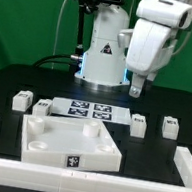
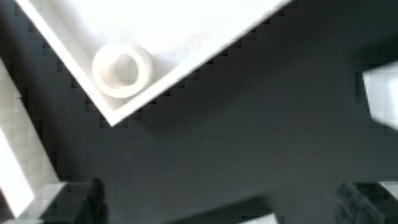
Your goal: Assemble one leg
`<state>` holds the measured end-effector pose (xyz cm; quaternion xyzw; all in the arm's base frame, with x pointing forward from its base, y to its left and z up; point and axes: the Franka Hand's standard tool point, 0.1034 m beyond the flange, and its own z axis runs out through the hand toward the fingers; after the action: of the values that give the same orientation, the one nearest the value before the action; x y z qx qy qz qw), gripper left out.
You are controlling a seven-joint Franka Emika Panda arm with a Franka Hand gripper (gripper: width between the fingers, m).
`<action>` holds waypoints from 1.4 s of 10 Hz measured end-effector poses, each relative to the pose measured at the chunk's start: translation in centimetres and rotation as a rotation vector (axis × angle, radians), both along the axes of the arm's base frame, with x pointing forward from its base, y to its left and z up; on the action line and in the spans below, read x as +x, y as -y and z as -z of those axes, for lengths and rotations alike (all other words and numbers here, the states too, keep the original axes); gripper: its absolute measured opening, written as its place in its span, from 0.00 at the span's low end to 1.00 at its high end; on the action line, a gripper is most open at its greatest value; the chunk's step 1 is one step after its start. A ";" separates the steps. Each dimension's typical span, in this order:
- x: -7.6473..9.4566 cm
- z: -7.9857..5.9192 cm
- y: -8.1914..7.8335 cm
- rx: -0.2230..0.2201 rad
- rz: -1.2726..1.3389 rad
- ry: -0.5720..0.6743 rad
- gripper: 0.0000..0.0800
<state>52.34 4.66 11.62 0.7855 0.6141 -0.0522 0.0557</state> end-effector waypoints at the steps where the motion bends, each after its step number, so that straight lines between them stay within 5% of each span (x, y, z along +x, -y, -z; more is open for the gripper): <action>1: 0.3 0.1 -0.1 0.002 0.013 0.002 0.81; 5: 0.2 0.2 0.2 0.002 -0.018 -0.006 0.81; 9: -1.0 1.7 6.1 0.022 -0.299 -0.134 0.81; 14: -1.8 2.4 6.6 0.012 -0.277 -0.201 0.81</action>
Offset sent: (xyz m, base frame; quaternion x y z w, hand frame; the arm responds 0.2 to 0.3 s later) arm 0.0000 0.0000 0.0000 0.0000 0.0000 0.0000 1.0000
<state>50.51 -1.97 9.25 0.6845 0.7193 -0.1185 -0.0041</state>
